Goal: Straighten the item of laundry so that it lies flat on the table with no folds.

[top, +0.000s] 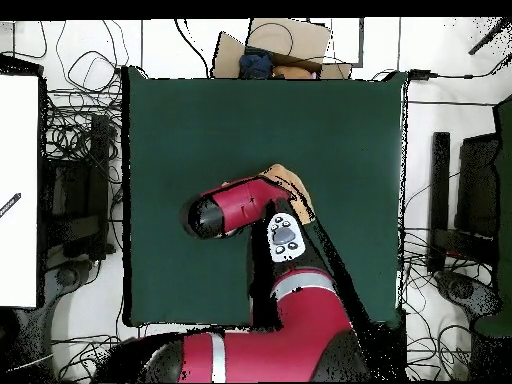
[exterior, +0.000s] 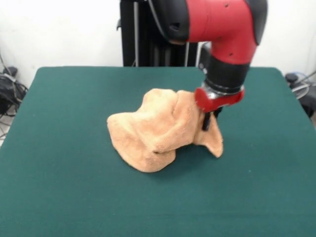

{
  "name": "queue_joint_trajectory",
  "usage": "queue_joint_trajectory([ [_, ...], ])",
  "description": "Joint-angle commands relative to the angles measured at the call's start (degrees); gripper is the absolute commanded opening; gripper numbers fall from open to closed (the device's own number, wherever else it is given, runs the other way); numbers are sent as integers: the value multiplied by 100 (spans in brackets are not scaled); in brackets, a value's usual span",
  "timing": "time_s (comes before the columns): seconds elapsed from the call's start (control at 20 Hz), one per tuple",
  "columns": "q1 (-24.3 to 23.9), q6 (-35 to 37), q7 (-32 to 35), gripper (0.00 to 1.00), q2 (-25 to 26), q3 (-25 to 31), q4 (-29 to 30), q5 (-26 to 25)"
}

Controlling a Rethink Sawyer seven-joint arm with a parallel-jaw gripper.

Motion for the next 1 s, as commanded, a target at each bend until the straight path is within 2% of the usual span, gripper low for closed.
queue_joint_trajectory([
  [0.05, 66, 838, -459, 0, -421, 1074, 604, 391],
  [0.55, 264, 1412, -9, 0, -619, 1335, 517, 882],
  [0.8, 371, 1500, 90, 0, -623, 1314, 388, 956],
  [1.0, 225, 1689, -36, 0, -748, 1513, 502, 1244],
])
